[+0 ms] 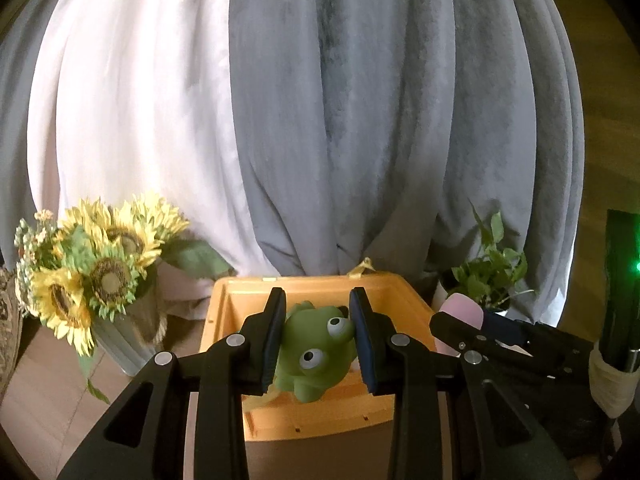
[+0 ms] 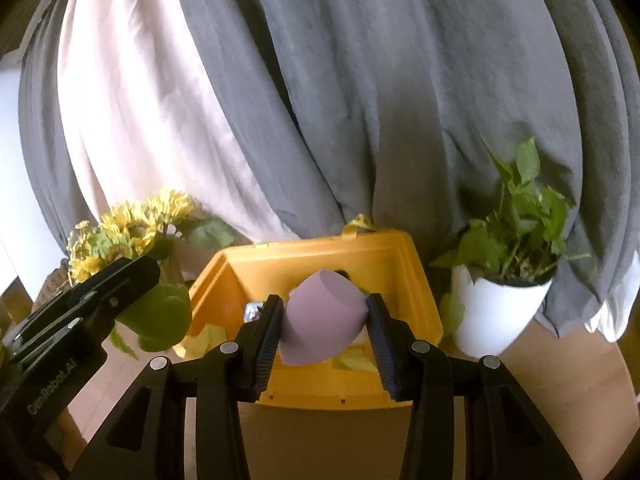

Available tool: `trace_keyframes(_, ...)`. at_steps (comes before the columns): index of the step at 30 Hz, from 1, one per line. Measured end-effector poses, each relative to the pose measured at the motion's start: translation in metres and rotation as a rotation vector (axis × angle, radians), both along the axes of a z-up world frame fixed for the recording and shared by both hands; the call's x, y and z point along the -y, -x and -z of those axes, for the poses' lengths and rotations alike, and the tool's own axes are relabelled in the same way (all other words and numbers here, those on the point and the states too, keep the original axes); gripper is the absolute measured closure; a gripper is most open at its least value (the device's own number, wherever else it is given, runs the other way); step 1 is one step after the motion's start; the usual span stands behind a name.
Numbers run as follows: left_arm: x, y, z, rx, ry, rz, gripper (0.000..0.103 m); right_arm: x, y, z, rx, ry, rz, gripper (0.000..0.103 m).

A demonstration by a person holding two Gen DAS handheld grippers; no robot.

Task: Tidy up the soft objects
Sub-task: 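Carry the green frog and pink sponge over the crate with both tools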

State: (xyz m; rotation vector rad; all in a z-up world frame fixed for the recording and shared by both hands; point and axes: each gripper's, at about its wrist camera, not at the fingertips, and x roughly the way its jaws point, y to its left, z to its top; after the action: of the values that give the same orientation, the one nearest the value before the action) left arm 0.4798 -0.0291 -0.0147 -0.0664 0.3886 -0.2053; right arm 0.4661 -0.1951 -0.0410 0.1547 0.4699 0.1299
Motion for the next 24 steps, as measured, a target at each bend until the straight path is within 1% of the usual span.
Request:
trace_keyframes(5,0.0,-0.013,-0.001,0.001,-0.007,-0.002,0.07,-0.005,-0.011,-0.005,0.02,0.015,-0.007,0.059)
trace_keyframes(11,0.001,-0.034,0.002,-0.016,-0.011,-0.005,0.07,-0.01,-0.03,-0.007,0.016,0.025,-0.021,0.059)
trace_keyframes(20,0.007,-0.071,0.017,-0.062,-0.037,-0.003,0.07,-0.011,-0.062,-0.002,-0.002,0.05,-0.006,0.059)
trace_keyframes(24,0.01,-0.088,0.028,-0.087,-0.055,-0.002,0.07,-0.007,-0.077,0.004,-0.023,0.045,-0.004,0.059)
